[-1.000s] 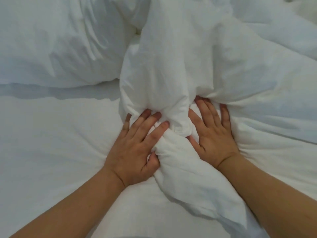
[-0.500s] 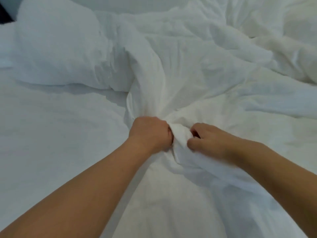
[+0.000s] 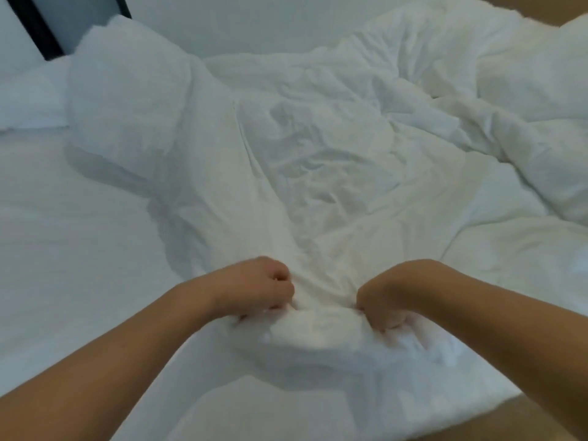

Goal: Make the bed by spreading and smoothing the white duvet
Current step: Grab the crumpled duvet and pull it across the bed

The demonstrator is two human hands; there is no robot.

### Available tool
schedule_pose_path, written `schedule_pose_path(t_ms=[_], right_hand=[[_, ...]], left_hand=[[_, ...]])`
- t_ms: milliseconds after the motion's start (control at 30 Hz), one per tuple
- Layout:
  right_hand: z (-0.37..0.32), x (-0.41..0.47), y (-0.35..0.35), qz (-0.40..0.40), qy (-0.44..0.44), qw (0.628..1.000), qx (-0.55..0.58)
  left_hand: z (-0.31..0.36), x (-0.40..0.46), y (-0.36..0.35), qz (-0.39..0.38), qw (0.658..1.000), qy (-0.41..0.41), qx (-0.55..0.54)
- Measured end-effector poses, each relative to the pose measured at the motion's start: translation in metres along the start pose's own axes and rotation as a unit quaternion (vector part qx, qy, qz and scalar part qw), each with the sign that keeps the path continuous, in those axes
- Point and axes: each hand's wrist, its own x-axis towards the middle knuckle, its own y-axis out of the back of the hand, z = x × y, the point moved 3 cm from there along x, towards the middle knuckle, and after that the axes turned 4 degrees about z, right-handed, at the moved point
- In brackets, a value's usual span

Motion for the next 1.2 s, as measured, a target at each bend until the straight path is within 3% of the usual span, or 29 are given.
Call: schedule_pose_path(t_ms=[67,100,167,200,233,300,400,500,567,700,767,800,867,900,967,1033,1100,1167,1200], right_hand=[[-0.003,-0.015,0.016,0.010,-0.015,0.999,0.027],[-0.005,-0.021,0.030,0.029,-0.019,0.995,0.093],[-0.018,-0.035,0.060,0.108,0.001,0.957,0.271],[-0.030,-0.038,0.076,0.182,0.038,0.928,0.322],[-0.046,-0.040,0.088,0.248,0.073,0.908,0.330],[-0.088,-0.034,0.096,0.302,0.102,0.904,0.283],[-0.133,-0.001,0.091,0.335,0.065,0.925,0.165],[-0.121,0.005,0.107,0.378,0.029,0.910,0.171],[-0.095,0.001,0.122,0.318,0.016,0.915,0.249],[-0.054,-0.015,0.129,0.148,-0.010,0.899,0.412],[-0.049,-0.017,0.127,0.097,-0.070,0.934,0.337],[-0.048,-0.016,0.132,0.107,-0.096,0.955,0.260],[-0.044,-0.012,0.144,0.204,-0.152,0.964,0.077],[-0.045,-0.016,0.149,0.281,-0.169,0.943,0.055],[-0.054,-0.024,0.155,0.442,-0.110,0.873,0.172],[-0.084,-0.033,0.152,0.443,0.056,0.838,0.313],[-0.127,-0.033,0.139,0.379,0.118,0.851,0.345],[-0.149,-0.020,0.127,0.363,0.128,0.859,0.337],[-0.151,-0.014,0.124,0.375,0.132,0.841,0.366]], left_hand=[[-0.024,-0.019,0.014,0.191,0.976,-0.068,-0.085],[-0.038,-0.029,0.023,0.284,0.950,-0.107,-0.068],[-0.066,-0.045,0.037,0.417,0.891,-0.167,0.064],[-0.083,-0.047,0.042,0.444,0.872,-0.167,0.121],[-0.104,-0.044,0.045,0.448,0.868,-0.148,0.155],[-0.142,-0.031,0.047,0.399,0.893,-0.094,0.184],[-0.171,-0.003,0.046,0.311,0.921,-0.089,0.219],[-0.166,0.027,0.057,0.290,0.930,-0.058,0.220],[-0.158,0.044,0.063,0.301,0.918,-0.061,0.250],[-0.130,0.063,0.073,0.367,0.867,-0.167,0.292],[-0.107,0.063,0.079,0.392,0.843,-0.227,0.289],[-0.095,0.058,0.084,0.387,0.847,-0.228,0.283],[-0.075,0.043,0.104,0.358,0.872,-0.163,0.292],[-0.073,0.037,0.118,0.334,0.878,-0.109,0.325],[-0.078,0.018,0.147,0.251,0.887,-0.008,0.388],[-0.089,0.000,0.162,0.203,0.910,0.033,0.360],[-0.100,-0.013,0.156,0.237,0.923,-0.023,0.302],[-0.111,-0.026,0.134,0.344,0.889,-0.157,0.259],[-0.119,-0.034,0.121,0.388,0.870,-0.196,0.235]])
